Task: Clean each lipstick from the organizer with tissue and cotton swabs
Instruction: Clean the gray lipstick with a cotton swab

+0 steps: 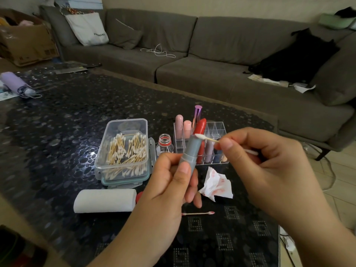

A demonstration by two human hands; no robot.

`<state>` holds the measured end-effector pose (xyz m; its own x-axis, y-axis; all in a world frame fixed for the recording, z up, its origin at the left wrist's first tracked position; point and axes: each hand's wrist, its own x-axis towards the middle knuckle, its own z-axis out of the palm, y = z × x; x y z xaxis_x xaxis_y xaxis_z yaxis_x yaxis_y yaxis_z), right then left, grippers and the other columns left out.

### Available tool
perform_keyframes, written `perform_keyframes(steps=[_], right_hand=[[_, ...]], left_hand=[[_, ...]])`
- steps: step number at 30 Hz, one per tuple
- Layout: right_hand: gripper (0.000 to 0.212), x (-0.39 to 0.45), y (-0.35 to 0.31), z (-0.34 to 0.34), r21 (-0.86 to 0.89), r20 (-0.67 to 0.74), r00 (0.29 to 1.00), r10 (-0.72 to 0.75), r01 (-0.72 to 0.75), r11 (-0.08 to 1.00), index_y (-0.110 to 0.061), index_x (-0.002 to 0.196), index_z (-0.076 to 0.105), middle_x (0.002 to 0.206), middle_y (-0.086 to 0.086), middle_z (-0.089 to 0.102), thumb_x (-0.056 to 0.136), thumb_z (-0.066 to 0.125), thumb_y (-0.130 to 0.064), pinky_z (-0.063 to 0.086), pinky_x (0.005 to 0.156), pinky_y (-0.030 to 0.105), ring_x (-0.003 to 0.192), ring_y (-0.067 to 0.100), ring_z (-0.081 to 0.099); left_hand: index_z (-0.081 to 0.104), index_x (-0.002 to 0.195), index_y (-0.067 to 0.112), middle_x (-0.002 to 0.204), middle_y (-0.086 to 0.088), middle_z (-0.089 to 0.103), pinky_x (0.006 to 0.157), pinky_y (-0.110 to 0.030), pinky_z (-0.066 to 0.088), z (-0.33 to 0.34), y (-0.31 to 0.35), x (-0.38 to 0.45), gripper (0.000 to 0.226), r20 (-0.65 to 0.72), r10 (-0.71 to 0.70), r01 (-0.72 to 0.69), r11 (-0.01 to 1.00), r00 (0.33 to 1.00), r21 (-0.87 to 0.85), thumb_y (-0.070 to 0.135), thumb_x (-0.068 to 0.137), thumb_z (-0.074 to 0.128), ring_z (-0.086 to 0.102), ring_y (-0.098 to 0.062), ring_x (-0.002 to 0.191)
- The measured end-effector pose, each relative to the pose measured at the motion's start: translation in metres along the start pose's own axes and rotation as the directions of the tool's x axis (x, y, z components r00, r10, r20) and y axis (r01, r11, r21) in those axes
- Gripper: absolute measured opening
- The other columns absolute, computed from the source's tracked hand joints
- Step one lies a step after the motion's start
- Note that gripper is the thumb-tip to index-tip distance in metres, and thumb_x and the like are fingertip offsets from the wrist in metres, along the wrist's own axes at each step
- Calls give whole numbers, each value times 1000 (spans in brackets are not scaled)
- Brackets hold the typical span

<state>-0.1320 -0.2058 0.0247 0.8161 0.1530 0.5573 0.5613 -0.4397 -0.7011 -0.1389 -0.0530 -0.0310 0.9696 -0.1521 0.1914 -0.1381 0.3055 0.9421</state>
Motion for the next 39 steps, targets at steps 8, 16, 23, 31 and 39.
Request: perform_keyframes(steps=[8, 16, 23, 31, 39], right_hand=[[14, -1, 4, 4, -65, 10, 999, -33, 34, 997, -29, 72, 64, 49, -13, 48, 85, 61, -26, 28, 44, 3, 39, 1, 39], [17, 0, 2, 6, -56, 52, 999, -9, 11, 998, -27, 66, 64, 49, -12, 53, 83, 61, -26, 30, 43, 4, 39, 2, 43], [15, -1, 1, 2, -34, -39, 999, -10, 9, 999, -27, 71, 64, 45, -4, 43, 85, 59, -27, 25, 41, 4, 37, 1, 34], [14, 0, 3, 7, -85, 7, 999, -38, 39, 996, -29, 70, 64, 52, -13, 51, 84, 61, -25, 29, 45, 2, 41, 0, 43], [17, -1, 3, 11, -67, 69, 997, -32, 36, 997, -24, 67, 65, 49, -14, 49, 84, 62, -25, 27, 45, 2, 39, -2, 40]], left_hand=[[61, 84, 36, 67, 6, 52, 69, -38, 42, 0, -4, 0, 23, -31, 47, -44, 996, 998, 72, 55, 74, 53, 48, -9, 55], [58, 88, 42, 66, 7, 56, 72, -42, 45, 0, -8, 1, 21, -70, 109, -94, 979, 992, 181, 58, 75, 51, 52, -9, 58], [57, 86, 44, 70, 8, 57, 73, -39, 46, 0, -5, 0, 20, -63, 93, -81, 980, 994, 180, 59, 75, 49, 53, -8, 59], [58, 87, 43, 68, 8, 56, 73, -42, 46, 1, -6, -1, 20, -75, 100, -87, 984, 992, 155, 58, 75, 51, 53, -7, 59], [63, 85, 37, 68, 7, 60, 69, -38, 43, 3, -3, 0, 20, -133, 63, -56, 997, 989, 59, 49, 70, 60, 55, -12, 60]])
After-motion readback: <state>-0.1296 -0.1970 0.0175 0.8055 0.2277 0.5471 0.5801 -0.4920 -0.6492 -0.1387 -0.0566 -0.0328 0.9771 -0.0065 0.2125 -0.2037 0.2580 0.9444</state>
